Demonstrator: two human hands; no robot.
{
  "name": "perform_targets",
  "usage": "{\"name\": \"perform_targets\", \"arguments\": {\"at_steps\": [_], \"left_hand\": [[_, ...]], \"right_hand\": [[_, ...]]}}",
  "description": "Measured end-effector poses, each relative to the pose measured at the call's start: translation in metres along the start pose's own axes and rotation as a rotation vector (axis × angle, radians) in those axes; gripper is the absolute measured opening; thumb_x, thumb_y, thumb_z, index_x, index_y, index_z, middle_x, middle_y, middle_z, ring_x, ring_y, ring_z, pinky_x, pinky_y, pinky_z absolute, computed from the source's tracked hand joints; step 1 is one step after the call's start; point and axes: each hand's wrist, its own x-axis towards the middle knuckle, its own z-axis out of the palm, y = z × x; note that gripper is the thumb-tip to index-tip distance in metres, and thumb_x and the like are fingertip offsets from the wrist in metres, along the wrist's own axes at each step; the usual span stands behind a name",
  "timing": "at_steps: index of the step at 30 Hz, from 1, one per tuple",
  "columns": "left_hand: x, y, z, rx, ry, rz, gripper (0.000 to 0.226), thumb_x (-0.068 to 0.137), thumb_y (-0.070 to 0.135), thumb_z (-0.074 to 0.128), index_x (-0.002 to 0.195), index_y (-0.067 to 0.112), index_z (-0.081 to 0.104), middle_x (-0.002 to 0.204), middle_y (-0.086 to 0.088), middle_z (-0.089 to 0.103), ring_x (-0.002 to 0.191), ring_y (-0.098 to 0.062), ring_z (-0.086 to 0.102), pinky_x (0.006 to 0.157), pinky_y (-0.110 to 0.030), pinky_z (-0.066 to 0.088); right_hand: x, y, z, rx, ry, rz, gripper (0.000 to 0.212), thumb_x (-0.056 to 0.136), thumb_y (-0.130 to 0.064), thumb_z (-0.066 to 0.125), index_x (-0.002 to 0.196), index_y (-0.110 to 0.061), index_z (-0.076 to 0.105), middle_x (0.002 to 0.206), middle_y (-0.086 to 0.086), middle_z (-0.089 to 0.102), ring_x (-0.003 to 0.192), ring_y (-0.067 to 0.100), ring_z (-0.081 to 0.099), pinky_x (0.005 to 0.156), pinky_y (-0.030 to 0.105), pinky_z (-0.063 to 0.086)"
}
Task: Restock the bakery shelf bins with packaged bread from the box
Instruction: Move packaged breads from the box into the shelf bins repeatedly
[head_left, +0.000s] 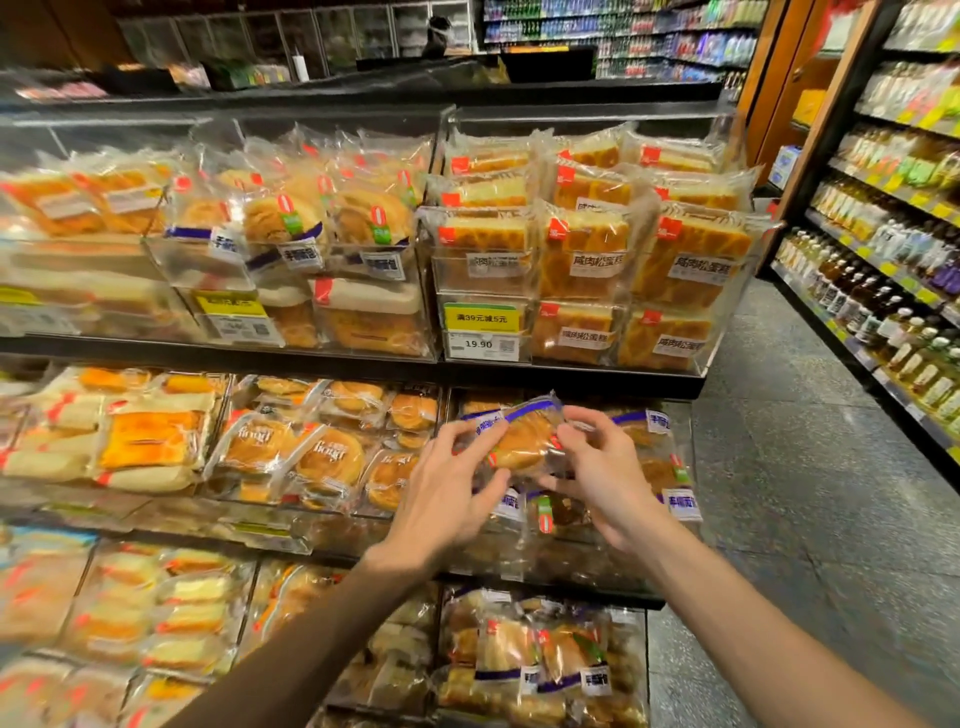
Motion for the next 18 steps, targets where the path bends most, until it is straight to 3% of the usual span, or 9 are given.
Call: {"name": "perform_targets", "arguments": {"at_steps": [3,5,9,12,15,18], "left_hand": [[0.012,-0.017,-0.007,-0.002,0.011,0.049,0.046,0.103,0.032,0.048,0.148,0.032,0.042,0.14,0.004,0.044,0.119,-0.013,0.049,0.1,-0.028,0.041],[0.02,-0.026,-0.01,0.036,0.021,0.102,0.043,0.103,0.025,0.049,0.146,0.027,0.047,0.139,0.0,0.049,0.119,-0.016,0.052,0.1,-0.031,0.044],[0.035,-0.046,-0.009,0.116,0.061,0.18,0.042,0.101,0.016,0.054,0.142,0.021,0.052,0.134,-0.01,0.058,0.117,-0.026,0.058,0.097,-0.037,0.049],[0.04,-0.054,-0.007,0.171,0.045,0.196,0.045,0.104,0.022,0.049,0.148,0.023,0.044,0.139,-0.006,0.051,0.123,-0.023,0.051,0.099,-0.034,0.045],[0.046,-0.056,-0.003,0.243,0.079,0.229,0.047,0.103,0.023,0.05,0.149,0.023,0.041,0.13,-0.005,0.047,0.114,-0.019,0.051,0.09,-0.032,0.049],[0.053,-0.063,0.005,0.276,0.104,0.273,0.048,0.097,0.016,0.06,0.143,0.014,0.047,0.114,-0.006,0.055,0.1,-0.019,0.056,0.082,-0.032,0.05]], "right_hand": [[0.015,0.007,0.015,-0.269,0.066,-0.06,0.018,0.102,-0.014,0.054,0.119,-0.017,0.057,0.103,0.005,0.066,0.088,0.018,0.068,0.083,0.043,0.06],[0.024,0.009,0.022,-0.447,0.108,-0.129,0.024,0.101,-0.018,0.056,0.124,-0.016,0.06,0.099,-0.002,0.066,0.096,0.017,0.067,0.091,0.041,0.056],[0.027,0.008,0.035,-0.67,-0.006,-0.182,0.042,0.095,-0.035,0.065,0.132,-0.018,0.057,0.119,-0.004,0.064,0.118,0.017,0.06,0.1,0.033,0.048],[0.03,0.014,0.041,-0.951,-0.102,-0.216,0.057,0.083,-0.051,0.073,0.13,-0.028,0.052,0.12,0.001,0.061,0.125,0.02,0.048,0.105,0.037,0.044],[0.038,0.013,0.044,-1.287,0.036,-0.304,0.06,0.094,-0.044,0.062,0.145,-0.016,0.046,0.124,0.015,0.062,0.128,0.03,0.042,0.102,0.037,0.038],[0.045,0.017,0.048,-1.442,0.207,-0.407,0.052,0.095,-0.047,0.06,0.135,-0.015,0.053,0.119,0.009,0.066,0.115,0.028,0.051,0.094,0.038,0.043]]}}
